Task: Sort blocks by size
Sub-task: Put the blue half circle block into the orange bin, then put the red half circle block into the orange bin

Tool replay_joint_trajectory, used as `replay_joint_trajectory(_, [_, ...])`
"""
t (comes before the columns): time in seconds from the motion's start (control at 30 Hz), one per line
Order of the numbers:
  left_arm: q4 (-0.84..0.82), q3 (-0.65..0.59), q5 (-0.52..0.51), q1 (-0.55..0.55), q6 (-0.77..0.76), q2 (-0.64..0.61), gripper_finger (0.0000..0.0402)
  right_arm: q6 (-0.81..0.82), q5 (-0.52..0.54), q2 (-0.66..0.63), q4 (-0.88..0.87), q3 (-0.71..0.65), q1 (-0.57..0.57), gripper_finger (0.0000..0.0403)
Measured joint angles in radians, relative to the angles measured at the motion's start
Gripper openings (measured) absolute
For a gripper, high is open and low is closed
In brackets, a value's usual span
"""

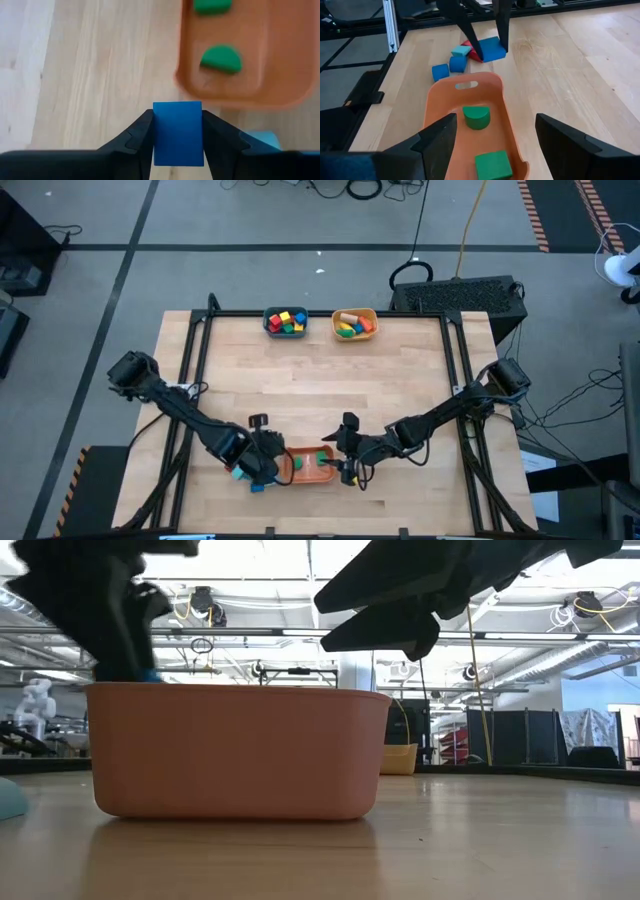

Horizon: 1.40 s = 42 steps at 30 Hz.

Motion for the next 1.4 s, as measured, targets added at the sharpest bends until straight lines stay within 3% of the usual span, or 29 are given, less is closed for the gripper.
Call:
replay_joint_trajectory(0.6, [0.35, 0.01, 0.032, 0.057, 0.131, -0.001, 0.0142, 0.006, 0.0, 0.0, -0.007, 0.0, -0.001, 0.0256])
replay_joint_trajectory(0.83, [0.352, -0.014, 0.036, 0.047, 0.131, -0.001, 0.0171, 0.021, 0.0, 0.0, -0.008, 0.0, -0.001, 0.0256])
replay_joint_trajectory(1.17, [0.333, -0.017, 0.043, 0.048, 0.131, -0.001, 0.0177, 0.037, 0.0, 0.0, -0.008, 0.0, 0.006, 0.0256])
replay_joint_trajectory(1.3, [0.233, -0.017, 0.11, 0.048, 0.093, -0.003, 0.0177, 0.037, 0.0, 0.0, -0.008, 0.0, 0.012, 0.0256])
replay_joint_trajectory(1.4, [0.083, -0.017, 0.118, 0.036, -0.025, -0.016, 0.0177, 0.037, 0.0, 0.0, -0.008, 0.0, 0.013, 0.0256])
